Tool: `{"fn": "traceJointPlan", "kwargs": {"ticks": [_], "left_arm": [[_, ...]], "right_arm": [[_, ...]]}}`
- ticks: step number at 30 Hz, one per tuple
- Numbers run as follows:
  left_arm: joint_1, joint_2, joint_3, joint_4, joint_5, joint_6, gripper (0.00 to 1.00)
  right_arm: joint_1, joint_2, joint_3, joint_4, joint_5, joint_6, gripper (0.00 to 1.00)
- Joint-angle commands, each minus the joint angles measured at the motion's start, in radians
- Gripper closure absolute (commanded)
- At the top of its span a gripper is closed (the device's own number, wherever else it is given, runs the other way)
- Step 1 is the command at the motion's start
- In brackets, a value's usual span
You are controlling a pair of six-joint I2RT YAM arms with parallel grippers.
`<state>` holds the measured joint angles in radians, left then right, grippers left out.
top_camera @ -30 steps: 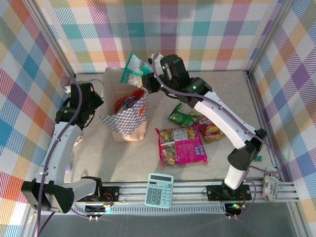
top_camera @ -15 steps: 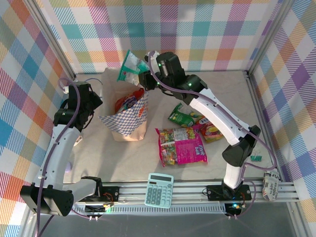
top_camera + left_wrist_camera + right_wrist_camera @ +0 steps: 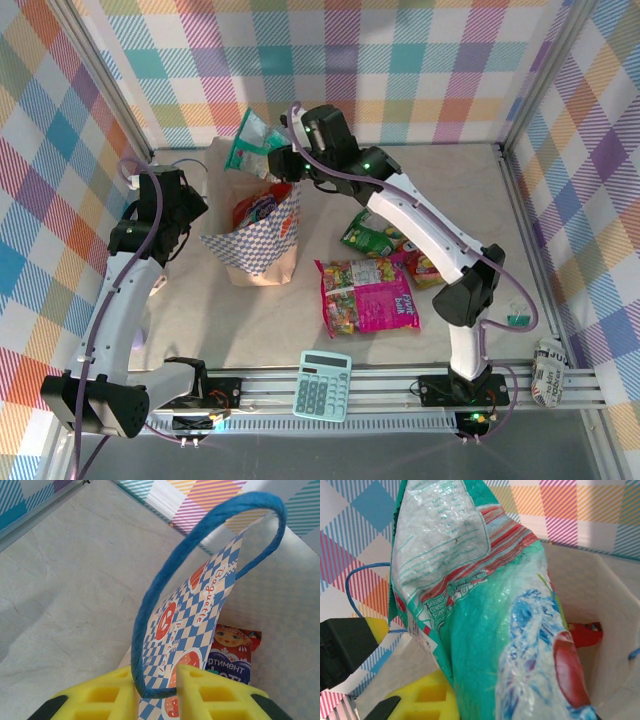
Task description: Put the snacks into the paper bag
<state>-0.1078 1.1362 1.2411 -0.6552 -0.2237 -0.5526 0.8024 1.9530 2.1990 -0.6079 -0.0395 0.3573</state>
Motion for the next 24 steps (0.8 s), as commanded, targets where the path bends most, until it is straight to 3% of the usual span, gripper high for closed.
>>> {"fn": "traceJointPlan", "kwargs": {"ticks": [1,24], "left_arm": [[0.010,-0.017,-0.006,-0.020,0.017,0.023,0.75],[0.012,-0.009,-0.003,-0.021,0.018,0.027,0.75]], "right_arm": [[0.010,0.016,0.057,0.024,-0.036,0.025,1.00],[0.015,0.124,0.142,-0.084,-0.020,0.019,1.00]]}}
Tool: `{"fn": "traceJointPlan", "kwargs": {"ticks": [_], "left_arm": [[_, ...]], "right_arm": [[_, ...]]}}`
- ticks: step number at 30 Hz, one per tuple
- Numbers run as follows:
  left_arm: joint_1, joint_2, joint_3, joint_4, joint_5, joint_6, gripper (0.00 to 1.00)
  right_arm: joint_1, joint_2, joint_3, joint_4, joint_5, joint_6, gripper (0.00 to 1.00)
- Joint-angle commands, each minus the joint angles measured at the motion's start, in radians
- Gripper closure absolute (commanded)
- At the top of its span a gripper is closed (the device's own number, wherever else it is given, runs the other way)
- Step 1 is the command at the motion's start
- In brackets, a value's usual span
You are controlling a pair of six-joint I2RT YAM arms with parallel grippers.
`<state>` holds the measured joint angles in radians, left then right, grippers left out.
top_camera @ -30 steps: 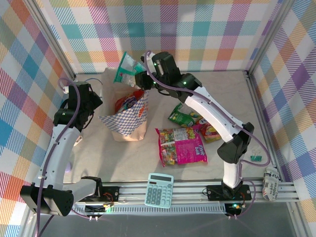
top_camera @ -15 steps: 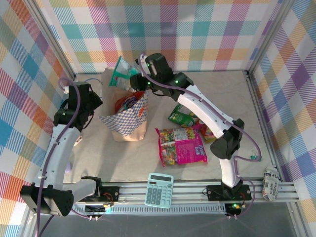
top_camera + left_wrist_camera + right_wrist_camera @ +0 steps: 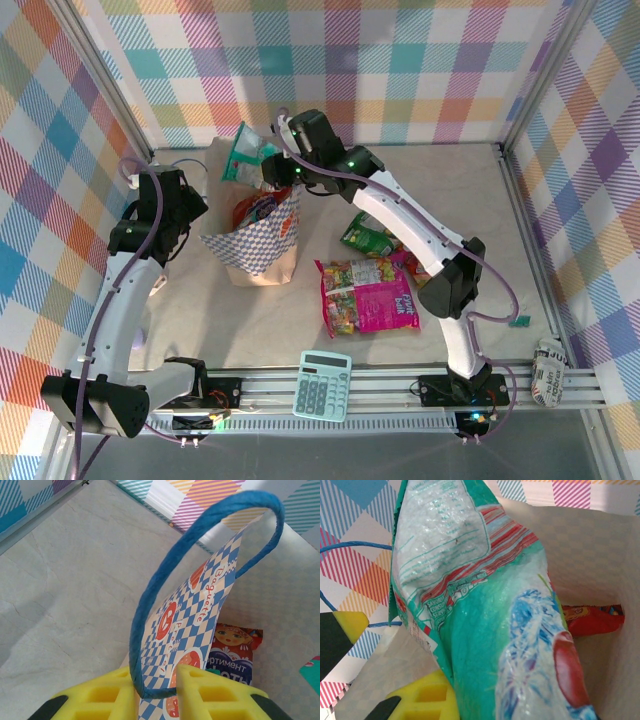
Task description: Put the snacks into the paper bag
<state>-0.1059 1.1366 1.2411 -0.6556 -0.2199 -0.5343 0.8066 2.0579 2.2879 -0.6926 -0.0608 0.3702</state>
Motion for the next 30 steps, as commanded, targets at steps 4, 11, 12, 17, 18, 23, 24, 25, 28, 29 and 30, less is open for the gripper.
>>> {"fn": "traceJointPlan", "kwargs": {"ticks": [4,11,12,17,18,23,24,25,28,29,30], "left_arm": [[0.011,-0.011,-0.008,-0.021,0.014,0.009,0.75],[0.011,-0.016,-0.011,-0.022,0.012,0.011,0.75],[0.010,-0.016,-0.011,-0.023,0.012,0.013,0.75],[0.011,-0.015,-0.014,-0.018,0.016,0.010,0.75],[0.010,-0.014,-0.015,-0.018,0.016,0.010,0.75],[0.010,-0.014,-0.017,-0.017,0.019,0.008,0.75],[0.011,-0.013,-0.018,-0.018,0.018,0.007,0.75],[0.011,-0.013,-0.019,-0.018,0.018,0.007,0.75],[0.011,-0.017,-0.019,-0.019,0.017,0.008,0.75],[0.011,-0.016,-0.019,-0.020,0.015,0.008,0.75],[0.011,-0.017,-0.019,-0.021,0.015,0.007,0.75]], "right_arm": [[0.013,0.041,0.081,-0.028,-0.012,0.003,1.00],[0.012,0.060,0.115,-0.063,0.000,0.004,0.76],[0.012,0.060,0.118,-0.067,0.000,0.003,0.70],[0.014,0.062,0.155,-0.116,-0.006,-0.003,0.53],[0.014,0.060,0.159,-0.121,-0.007,-0.003,0.52],[0.017,0.037,0.159,-0.135,-0.021,-0.011,0.51],[0.019,0.033,0.159,-0.137,-0.022,-0.015,0.51],[0.020,0.029,0.159,-0.141,-0.023,-0.017,0.51],[0.025,0.016,0.157,-0.152,-0.024,-0.023,0.51],[0.026,0.012,0.156,-0.156,-0.024,-0.026,0.51],[0.028,0.006,0.153,-0.161,-0.024,-0.030,0.51]]}}
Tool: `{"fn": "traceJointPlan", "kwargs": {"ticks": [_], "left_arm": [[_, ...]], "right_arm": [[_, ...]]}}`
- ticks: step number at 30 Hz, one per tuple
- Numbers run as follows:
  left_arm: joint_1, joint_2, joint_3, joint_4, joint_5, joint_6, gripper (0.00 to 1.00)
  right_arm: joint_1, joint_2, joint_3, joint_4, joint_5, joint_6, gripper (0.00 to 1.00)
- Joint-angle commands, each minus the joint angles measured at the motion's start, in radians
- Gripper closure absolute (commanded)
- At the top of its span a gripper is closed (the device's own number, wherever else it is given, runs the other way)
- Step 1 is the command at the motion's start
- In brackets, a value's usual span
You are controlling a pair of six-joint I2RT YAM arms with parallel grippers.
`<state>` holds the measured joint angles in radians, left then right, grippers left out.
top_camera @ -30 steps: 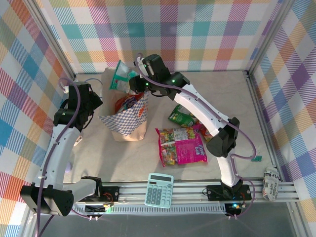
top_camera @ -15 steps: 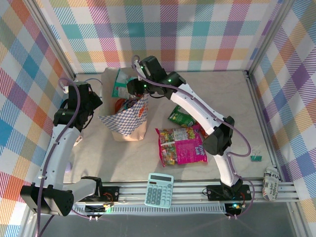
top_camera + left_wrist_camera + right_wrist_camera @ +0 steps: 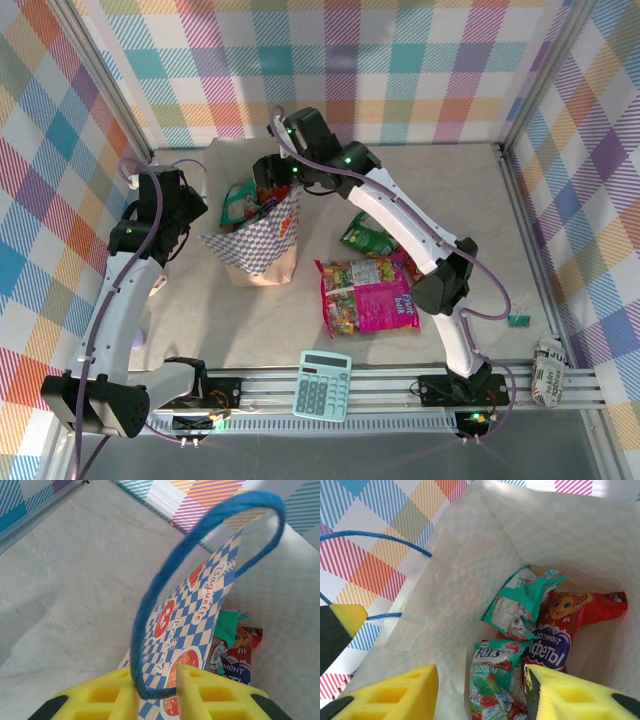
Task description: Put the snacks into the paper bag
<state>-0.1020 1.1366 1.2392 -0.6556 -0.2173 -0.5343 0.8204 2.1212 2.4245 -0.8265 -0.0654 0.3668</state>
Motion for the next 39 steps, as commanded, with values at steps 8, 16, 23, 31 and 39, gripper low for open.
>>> {"fn": "traceJointPlan", "kwargs": {"ticks": [8,16,23,31,39], "left_arm": [[0.007,-0.023,-0.015,-0.035,0.016,0.004,0.75],[0.007,-0.050,-0.031,-0.067,0.000,0.015,0.75],[0.006,-0.080,-0.020,-0.111,-0.055,0.038,0.74],[0.007,-0.077,-0.010,-0.101,-0.039,0.035,0.74],[0.007,-0.066,-0.012,-0.080,-0.012,0.016,0.74]], "right_arm": [[0.023,-0.159,-0.101,-0.013,0.002,-0.046,0.51],[0.023,-0.335,-0.326,0.034,0.016,-0.070,0.50],[0.023,-0.480,-0.454,-0.016,0.198,-0.138,0.46],[0.019,-0.604,-0.576,-0.002,0.302,-0.148,0.36],[-0.041,-0.715,-0.745,0.036,0.296,-0.071,0.24]]}}
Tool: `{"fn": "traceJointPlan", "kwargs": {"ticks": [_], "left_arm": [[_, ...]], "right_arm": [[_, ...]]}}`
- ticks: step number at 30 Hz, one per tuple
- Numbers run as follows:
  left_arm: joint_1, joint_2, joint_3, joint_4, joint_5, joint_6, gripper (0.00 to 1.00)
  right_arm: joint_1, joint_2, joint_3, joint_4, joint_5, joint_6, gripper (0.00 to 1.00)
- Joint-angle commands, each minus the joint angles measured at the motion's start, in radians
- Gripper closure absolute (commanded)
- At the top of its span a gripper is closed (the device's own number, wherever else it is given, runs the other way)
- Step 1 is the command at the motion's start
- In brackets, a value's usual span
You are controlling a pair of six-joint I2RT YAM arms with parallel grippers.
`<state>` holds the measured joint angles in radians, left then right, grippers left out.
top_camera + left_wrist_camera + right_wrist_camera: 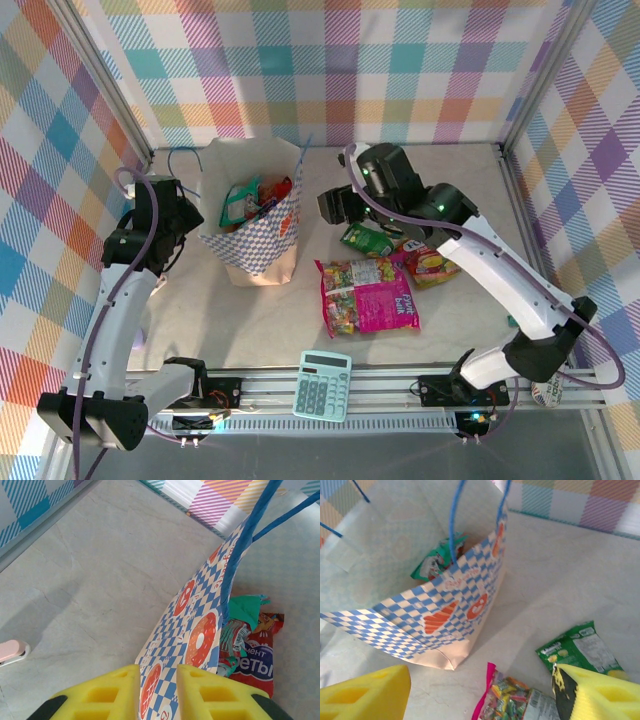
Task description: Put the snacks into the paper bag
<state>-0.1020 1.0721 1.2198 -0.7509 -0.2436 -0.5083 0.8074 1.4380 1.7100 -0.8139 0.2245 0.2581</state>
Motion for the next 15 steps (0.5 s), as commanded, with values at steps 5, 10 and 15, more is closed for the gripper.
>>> {"fn": "traceJointPlan", "kwargs": {"ticks": [5,10,15], "left_arm": [[0.007,0.003,0.011,0.016,0.020,-0.020,0.74],[0.007,0.009,0.020,0.012,0.036,-0.027,0.74],[0.005,0.009,0.030,-0.003,0.035,-0.016,0.73]], "right_arm": [[-0.090,-0.082,-0.074,0.003,-0.030,0.083,0.19],[-0.193,-0.151,-0.154,0.004,-0.092,0.154,0.16],[-0.325,-0.241,-0.278,0.026,-0.157,0.260,0.15]]}}
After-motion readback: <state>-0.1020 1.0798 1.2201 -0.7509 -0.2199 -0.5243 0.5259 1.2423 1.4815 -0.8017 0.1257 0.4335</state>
